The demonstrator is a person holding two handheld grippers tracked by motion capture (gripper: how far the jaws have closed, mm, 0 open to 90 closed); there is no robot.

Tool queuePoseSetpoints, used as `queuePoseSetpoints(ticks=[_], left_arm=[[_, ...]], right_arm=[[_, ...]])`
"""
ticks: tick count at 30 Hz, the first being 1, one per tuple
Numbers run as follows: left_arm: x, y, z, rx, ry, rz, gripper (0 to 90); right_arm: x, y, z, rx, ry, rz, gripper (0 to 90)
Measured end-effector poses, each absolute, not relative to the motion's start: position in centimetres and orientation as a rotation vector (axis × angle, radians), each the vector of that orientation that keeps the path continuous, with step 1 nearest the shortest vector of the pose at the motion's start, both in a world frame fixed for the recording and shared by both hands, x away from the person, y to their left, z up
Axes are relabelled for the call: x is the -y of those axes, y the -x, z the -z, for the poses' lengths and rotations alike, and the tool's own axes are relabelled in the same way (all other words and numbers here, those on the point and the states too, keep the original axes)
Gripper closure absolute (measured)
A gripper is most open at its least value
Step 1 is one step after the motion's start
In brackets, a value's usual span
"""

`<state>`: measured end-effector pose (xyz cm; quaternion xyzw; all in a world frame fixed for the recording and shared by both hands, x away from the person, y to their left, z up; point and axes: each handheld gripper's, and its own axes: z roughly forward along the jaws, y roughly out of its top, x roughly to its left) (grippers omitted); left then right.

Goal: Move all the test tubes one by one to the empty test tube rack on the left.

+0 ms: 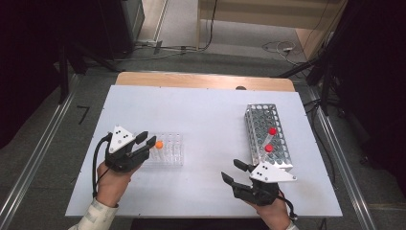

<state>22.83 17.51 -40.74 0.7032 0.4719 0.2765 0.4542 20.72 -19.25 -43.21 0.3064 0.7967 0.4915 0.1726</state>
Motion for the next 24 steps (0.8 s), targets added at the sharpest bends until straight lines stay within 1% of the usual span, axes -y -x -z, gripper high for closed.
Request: queuePoseSetpoints(ticks=[2, 5, 7, 9, 12, 14, 17, 24], left_arm=[[-17.5, -22.8, 40.7, -1.163, -1.73, -0.671, 62.6], [-17.5, -22.7, 40.6, -1.155, -1.723, -0.641, 56.9], [-17.4, -22.7, 40.6, -1.165, -1.712, -0.624, 46.0], [-17.4, -22.7, 40.5, -1.176, -1.702, -0.619, 35.0], [-17.4, -22.6, 40.4, -1.194, -1.68, -0.649, 25.1], [-17.5, -22.5, 40.4, -1.2, -1.667, -0.654, 22.9], [-17.5, -22.5, 40.4, -1.204, -1.659, -0.663, 22.8], [-17.5, -22.4, 40.3, -1.207, -1.636, -0.688, 22.9]], right_arm=[[19.3, -20.7, 43.2, -2.26, -0.87, -1.393, 40.7], [19.5, -20.7, 43.1, -2.255, -0.871, -1.392, 40.7], [19.8, -20.8, 43.1, -2.247, -0.881, -1.389, 39.9], [20.2, -20.8, 43.1, -2.236, -0.895, -1.385, 37.0], [20.9, -20.8, 43.0, -2.217, -0.919, -1.37, 33.2], [21.5, -20.8, 43.0, -2.198, -0.938, -1.35, 30.0], [22.5, -20.8, 43.0, -2.176, -0.97, -1.337, 28.6], [24.6, -20.6, 43.0, -2.114, -1.027, -1.311, 28.2]])
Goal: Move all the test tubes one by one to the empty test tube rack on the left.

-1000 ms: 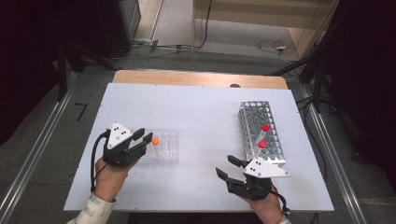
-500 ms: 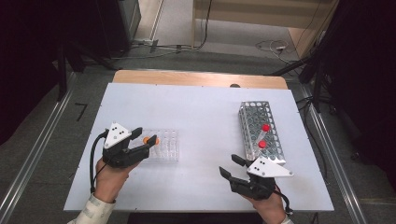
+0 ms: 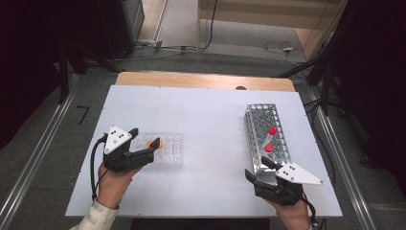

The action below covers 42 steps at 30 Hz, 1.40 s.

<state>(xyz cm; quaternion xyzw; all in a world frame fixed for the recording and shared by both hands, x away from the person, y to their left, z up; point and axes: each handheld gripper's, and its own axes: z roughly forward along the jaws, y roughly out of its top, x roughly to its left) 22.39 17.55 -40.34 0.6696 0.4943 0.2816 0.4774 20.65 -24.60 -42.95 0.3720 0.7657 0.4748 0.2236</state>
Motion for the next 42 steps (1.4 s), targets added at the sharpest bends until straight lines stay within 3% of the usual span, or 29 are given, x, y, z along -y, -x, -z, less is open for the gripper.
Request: queuePoseSetpoints(ticks=[13, 37, 42], left_arm=[[-17.4, -22.4, 40.4, -1.207, -1.643, -0.694, 22.9], [-17.3, -22.4, 40.6, -1.204, -1.647, -0.695, 23.0], [-17.3, -22.4, 40.5, -1.205, -1.644, -0.694, 23.0]], right_arm=[[26.9, -23.2, 44.8, -1.991, -1.133, -1.201, 31.8], [27.0, -25.5, 46.4, -1.972, -1.184, -1.214, 70.3], [27.1, -25.3, 45.7, -1.942, -1.177, -1.238, 71.2]])
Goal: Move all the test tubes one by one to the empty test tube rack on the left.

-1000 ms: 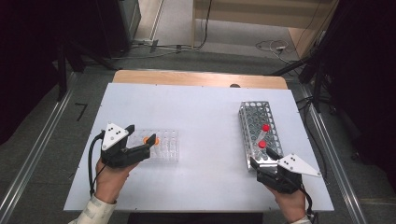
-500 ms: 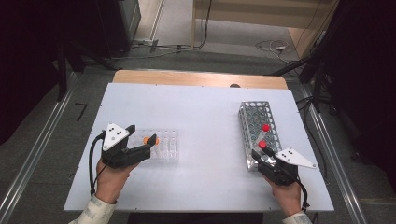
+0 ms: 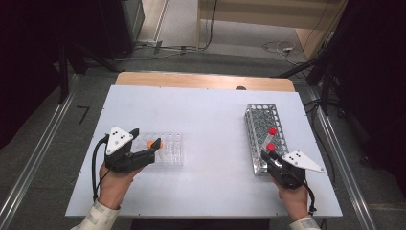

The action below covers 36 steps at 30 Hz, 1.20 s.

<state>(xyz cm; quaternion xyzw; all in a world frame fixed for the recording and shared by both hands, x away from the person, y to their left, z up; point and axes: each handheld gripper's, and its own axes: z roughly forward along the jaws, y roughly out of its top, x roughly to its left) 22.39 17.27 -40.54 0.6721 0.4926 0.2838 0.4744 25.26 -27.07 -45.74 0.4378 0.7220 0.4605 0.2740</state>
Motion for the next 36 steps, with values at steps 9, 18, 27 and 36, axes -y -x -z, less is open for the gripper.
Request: queuePoseSetpoints(ticks=[9, 18, 27, 36], left_arm=[[-17.2, -22.5, 40.6, -1.208, -1.647, -0.686, 21.0], [-17.1, -22.5, 40.6, -1.216, -1.646, -0.689, 17.7], [-16.7, -22.4, 40.5, -1.201, -1.651, -0.679, 17.7], [-15.9, -22.1, 40.4, -1.17, -1.667, -0.667, 17.7]], right_arm=[[27.3, -24.0, 42.3, -1.845, -1.121, -1.311, 71.1], [27.1, -23.2, 41.3, -1.83, -1.089, -1.349, 71.1], [25.4, -22.6, 41.1, -1.882, -1.038, -1.385, 71.1], [22.4, -22.6, 42.2, -1.993, -0.984, -1.398, 71.1]])
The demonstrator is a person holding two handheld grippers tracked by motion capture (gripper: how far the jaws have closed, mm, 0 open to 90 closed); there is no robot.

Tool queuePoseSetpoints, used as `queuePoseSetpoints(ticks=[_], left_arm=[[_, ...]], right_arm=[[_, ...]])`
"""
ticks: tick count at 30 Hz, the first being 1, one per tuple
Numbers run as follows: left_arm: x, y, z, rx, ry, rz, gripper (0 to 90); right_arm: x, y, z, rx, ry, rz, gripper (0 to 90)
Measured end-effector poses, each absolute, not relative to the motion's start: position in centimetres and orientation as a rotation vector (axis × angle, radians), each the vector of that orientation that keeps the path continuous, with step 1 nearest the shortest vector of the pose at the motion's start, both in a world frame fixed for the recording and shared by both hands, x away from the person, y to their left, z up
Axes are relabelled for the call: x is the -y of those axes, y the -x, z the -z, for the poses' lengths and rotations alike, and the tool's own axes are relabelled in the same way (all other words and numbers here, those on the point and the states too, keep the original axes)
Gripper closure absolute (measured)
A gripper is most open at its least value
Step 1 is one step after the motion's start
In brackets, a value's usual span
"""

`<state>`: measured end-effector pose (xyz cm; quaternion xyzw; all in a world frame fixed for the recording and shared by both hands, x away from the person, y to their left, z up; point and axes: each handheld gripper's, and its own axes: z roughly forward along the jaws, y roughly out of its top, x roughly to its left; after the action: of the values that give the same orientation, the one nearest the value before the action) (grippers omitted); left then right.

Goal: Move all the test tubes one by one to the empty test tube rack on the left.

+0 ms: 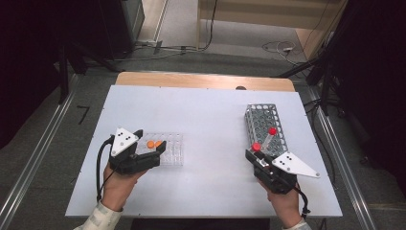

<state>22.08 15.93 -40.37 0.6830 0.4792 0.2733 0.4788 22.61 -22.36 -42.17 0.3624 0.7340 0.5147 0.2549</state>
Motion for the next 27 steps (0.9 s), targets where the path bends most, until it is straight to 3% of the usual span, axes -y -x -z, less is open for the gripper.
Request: queuePoseSetpoints(ticks=[22, 27], left_arm=[[-11.7, -20.7, 40.6, -1.029, -1.756, -0.566, 17.8], [-10.7, -20.2, 40.8, -0.978, -1.774, -0.534, 23.0]], right_arm=[[14.0, -22.7, 44.5, -2.226, -0.819, -1.405, 71.1], [12.0, -22.4, 44.9, -2.276, -0.776, -1.409, 71.1]])
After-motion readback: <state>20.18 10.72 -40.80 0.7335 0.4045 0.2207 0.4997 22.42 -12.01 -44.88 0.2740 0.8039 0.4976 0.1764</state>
